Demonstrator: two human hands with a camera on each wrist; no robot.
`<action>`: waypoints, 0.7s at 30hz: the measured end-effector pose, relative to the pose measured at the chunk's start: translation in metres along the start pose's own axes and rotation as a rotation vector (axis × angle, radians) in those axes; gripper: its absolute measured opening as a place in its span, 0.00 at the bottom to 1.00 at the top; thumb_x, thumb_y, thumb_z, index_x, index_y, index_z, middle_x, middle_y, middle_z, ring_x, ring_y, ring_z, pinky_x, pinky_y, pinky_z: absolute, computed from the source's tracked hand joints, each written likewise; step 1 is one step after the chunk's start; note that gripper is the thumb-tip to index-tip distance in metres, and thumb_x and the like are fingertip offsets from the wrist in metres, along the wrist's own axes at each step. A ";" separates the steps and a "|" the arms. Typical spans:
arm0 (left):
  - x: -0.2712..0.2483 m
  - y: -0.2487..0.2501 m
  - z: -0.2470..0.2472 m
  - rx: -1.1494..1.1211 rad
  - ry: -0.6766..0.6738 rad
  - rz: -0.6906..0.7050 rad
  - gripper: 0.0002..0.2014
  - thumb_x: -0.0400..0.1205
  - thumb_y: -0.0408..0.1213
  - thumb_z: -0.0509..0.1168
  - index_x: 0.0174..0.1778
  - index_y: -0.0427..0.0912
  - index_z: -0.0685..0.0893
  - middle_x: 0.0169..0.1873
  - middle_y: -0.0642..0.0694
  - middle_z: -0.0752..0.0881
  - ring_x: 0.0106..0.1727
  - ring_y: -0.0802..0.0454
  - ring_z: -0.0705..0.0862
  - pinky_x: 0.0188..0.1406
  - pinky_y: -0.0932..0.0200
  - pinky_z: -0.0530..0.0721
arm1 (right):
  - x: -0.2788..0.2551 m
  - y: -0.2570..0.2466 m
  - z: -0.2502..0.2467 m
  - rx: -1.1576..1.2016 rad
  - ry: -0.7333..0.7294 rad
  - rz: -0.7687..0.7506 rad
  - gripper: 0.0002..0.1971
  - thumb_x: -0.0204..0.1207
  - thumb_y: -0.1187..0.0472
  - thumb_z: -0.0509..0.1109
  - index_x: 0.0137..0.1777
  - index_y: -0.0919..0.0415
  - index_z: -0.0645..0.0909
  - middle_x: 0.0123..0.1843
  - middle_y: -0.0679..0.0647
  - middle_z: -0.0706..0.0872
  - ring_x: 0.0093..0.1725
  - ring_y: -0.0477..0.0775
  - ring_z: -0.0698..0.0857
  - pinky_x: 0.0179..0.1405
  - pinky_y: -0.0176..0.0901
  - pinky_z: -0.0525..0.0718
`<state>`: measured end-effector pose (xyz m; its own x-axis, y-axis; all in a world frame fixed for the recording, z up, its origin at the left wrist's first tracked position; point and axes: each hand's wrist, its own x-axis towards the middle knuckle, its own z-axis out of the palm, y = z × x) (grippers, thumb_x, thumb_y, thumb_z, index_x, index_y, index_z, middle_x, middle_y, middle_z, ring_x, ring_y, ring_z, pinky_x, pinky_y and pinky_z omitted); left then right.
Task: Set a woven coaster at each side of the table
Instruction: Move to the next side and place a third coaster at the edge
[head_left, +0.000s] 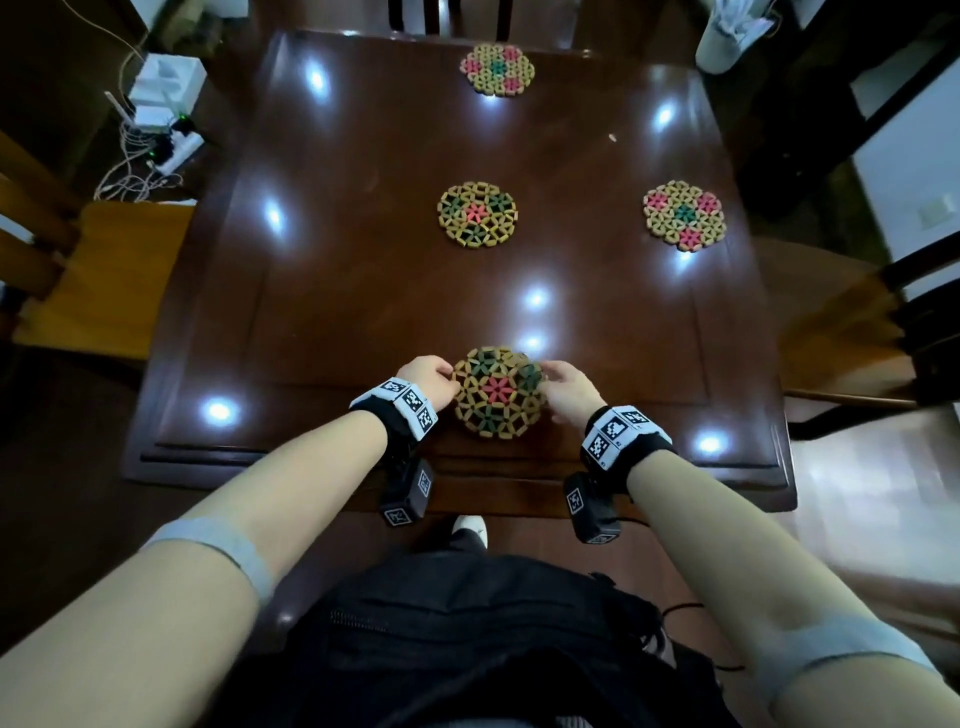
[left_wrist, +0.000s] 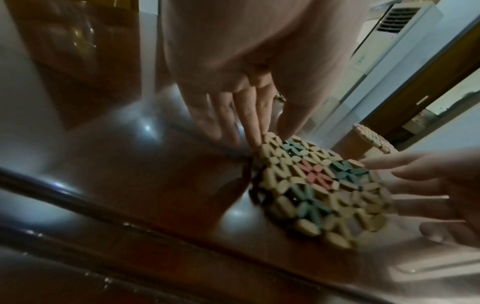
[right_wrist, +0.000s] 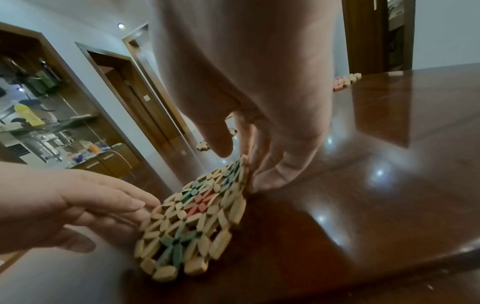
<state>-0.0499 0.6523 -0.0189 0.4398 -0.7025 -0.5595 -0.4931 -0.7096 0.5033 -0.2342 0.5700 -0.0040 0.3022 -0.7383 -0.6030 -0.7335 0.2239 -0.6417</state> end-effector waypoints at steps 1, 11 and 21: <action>-0.002 -0.001 0.002 0.058 0.006 0.006 0.20 0.78 0.42 0.66 0.67 0.46 0.81 0.64 0.45 0.85 0.65 0.45 0.82 0.66 0.52 0.80 | 0.001 0.005 0.000 -0.068 -0.017 -0.020 0.25 0.79 0.67 0.59 0.77 0.60 0.70 0.73 0.59 0.78 0.62 0.55 0.79 0.53 0.42 0.81; -0.006 -0.011 0.008 0.731 -0.037 0.473 0.27 0.84 0.48 0.59 0.80 0.54 0.64 0.82 0.51 0.63 0.82 0.48 0.61 0.75 0.48 0.67 | 0.003 0.029 0.006 -0.658 -0.114 -0.268 0.27 0.79 0.60 0.60 0.78 0.43 0.67 0.84 0.47 0.60 0.82 0.59 0.58 0.79 0.55 0.61; -0.018 -0.022 0.011 0.753 -0.052 0.501 0.27 0.85 0.50 0.56 0.81 0.54 0.62 0.83 0.51 0.62 0.83 0.49 0.59 0.77 0.49 0.63 | 0.001 0.036 0.005 -0.633 -0.104 -0.301 0.27 0.77 0.63 0.61 0.76 0.43 0.71 0.82 0.47 0.63 0.80 0.58 0.62 0.78 0.56 0.67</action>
<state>-0.0553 0.6812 -0.0276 0.0159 -0.9032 -0.4289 -0.9862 -0.0849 0.1422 -0.2569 0.5809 -0.0299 0.5808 -0.6383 -0.5052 -0.8125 -0.4166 -0.4078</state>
